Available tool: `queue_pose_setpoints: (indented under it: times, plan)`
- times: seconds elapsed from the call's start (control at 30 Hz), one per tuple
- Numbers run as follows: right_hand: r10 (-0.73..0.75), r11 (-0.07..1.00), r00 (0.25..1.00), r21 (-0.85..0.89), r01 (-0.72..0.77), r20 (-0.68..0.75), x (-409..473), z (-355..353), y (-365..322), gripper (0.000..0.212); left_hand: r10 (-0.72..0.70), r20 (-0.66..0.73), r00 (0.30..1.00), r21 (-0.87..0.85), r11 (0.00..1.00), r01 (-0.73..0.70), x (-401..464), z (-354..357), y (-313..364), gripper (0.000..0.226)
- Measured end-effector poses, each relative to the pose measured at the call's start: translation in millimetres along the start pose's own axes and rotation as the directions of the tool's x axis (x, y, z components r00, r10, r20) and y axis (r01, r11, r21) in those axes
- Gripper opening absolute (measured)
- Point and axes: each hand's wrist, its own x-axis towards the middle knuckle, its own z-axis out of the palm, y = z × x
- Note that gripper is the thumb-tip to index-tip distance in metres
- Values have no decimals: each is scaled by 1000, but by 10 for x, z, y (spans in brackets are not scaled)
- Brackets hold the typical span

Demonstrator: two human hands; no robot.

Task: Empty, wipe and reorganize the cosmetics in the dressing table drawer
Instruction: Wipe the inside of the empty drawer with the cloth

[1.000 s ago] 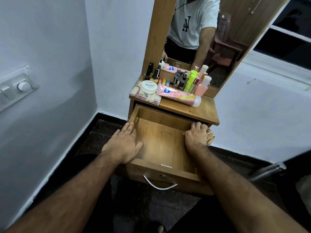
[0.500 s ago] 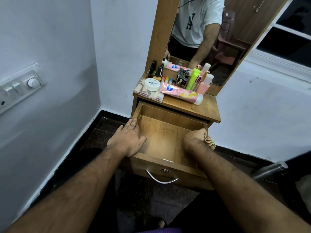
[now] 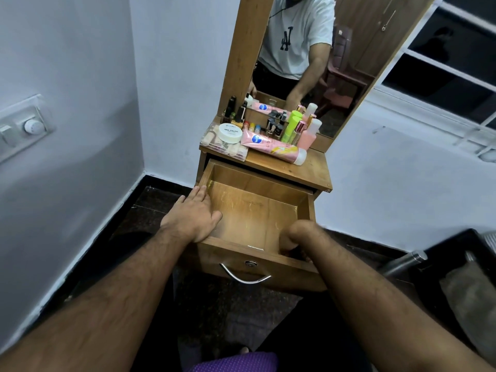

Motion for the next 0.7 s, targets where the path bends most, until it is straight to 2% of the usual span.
queue_pose_setpoints:
  times: [0.07, 0.13, 0.2, 0.23, 0.27, 0.33, 0.4, 0.5, 0.7]
  plan:
    - [-32, 996, 993, 78, 41, -111, 19, -80, 92, 24, 1, -2, 1000, 5, 1000, -1, 0, 5, 3, 67]
    - [-38, 994, 928, 82, 73, -371, 37, -200, 202, 16, 0, -6, 1000, 14, 1000, 1, 5, 8, 6, 67]
    - [-68, 998, 835, -32, 60, -546, 31, -297, 289, 13, 0, -6, 1000, 14, 1000, 0, 18, 9, 6, 67]
    - [-100, 994, 804, -102, 49, -586, 45, -305, 328, 12, -1, -8, 1000, 13, 1000, 1, 20, 10, 6, 67]
    - [-143, 982, 793, -185, 39, -593, 90, -278, 357, 15, -2, -11, 1000, 14, 1000, 2, 20, 14, 2, 67]
    - [-231, 933, 816, -357, 31, -531, 205, -122, 402, 25, -3, -14, 1000, 10, 1000, 3, 19, 15, -4, 67]
    - [-300, 885, 819, -463, 49, -488, 316, 75, 441, 28, -2, -12, 1000, 10, 1000, 2, 23, 21, -10, 67]
    - [-331, 868, 817, -492, 67, -473, 315, 183, 494, 29, 1, -13, 1000, 5, 1000, -1, 28, 23, -14, 66]
    - [-300, 876, 901, -464, 130, -313, 145, 158, 419, 28, -1, -13, 1000, -3, 1000, 1, 33, 23, -18, 65]
